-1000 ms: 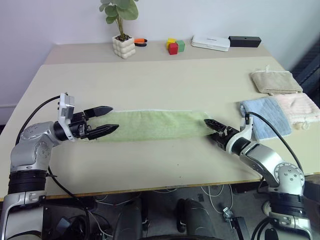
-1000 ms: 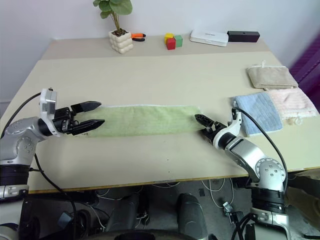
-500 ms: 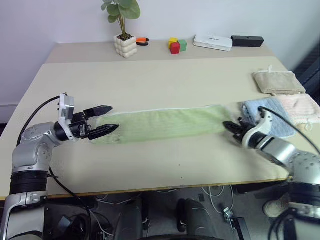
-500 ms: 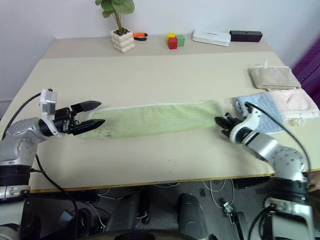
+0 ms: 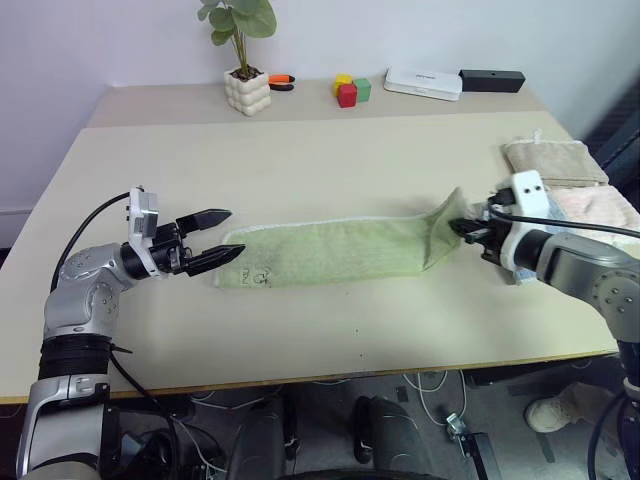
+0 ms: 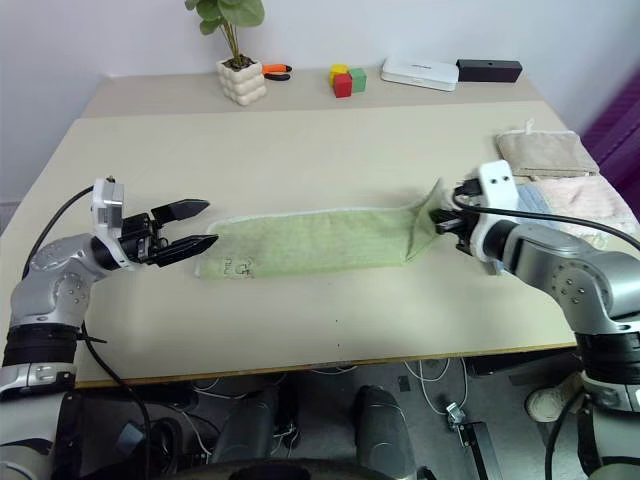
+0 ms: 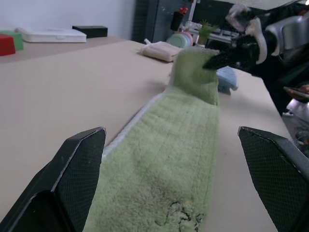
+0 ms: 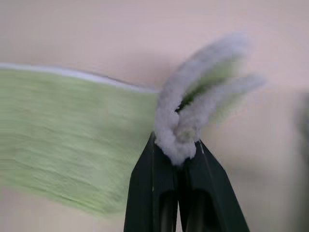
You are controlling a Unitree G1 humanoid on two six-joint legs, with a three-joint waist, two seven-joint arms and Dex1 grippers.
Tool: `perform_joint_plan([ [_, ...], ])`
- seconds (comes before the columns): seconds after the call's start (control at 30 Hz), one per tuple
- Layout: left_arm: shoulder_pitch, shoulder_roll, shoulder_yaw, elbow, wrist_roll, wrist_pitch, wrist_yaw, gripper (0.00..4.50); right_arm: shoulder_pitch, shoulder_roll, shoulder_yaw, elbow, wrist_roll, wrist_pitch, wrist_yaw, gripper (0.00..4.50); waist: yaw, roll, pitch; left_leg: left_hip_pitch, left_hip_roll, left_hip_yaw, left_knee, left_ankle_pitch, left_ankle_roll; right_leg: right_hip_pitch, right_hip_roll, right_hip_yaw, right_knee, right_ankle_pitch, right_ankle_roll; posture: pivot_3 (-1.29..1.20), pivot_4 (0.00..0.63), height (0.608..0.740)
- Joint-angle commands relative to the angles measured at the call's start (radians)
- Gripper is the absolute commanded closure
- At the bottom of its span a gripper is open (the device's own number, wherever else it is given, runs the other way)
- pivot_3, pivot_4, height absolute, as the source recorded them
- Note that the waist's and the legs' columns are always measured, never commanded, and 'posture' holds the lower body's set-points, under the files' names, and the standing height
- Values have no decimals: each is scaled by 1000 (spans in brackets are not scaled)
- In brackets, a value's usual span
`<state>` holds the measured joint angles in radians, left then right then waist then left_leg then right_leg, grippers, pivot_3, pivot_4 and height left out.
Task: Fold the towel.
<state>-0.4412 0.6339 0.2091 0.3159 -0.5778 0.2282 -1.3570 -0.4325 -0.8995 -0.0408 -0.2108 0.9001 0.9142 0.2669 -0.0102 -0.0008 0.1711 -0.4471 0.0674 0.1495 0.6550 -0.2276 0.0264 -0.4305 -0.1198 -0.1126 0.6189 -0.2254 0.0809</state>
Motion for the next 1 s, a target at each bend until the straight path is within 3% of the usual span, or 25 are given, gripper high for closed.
perform_joint_plan([
  [0.03,-10,10,15,-23,-5,-15,-3,0,-31,22,57,-75,-78,5,50,4475,1,0,0,0,0,0,0,0,0,0,0,0,0,0,0,0,150,740],
  [0.3,46,6,33,-93,-22,-1,34,0,-112,79,215,-92,-227,1,193,4475,-3,-1,0,-1,0,0,0,0,0,-1,-1,0,0,0,0,0,150,740],
  [0.97,153,21,72,-210,-57,31,99,0,-156,250,350,-70,-434,-18,368,4475,-2,-1,0,-2,-1,1,0,0,0,-2,-1,0,1,2,2,0,150,740],
  [1.0,152,20,72,-211,-57,30,101,0,-151,260,360,-70,-442,-23,376,3939,-2,-1,0,-2,-1,1,0,0,0,-2,-1,0,1,2,2,0,150,740],
])
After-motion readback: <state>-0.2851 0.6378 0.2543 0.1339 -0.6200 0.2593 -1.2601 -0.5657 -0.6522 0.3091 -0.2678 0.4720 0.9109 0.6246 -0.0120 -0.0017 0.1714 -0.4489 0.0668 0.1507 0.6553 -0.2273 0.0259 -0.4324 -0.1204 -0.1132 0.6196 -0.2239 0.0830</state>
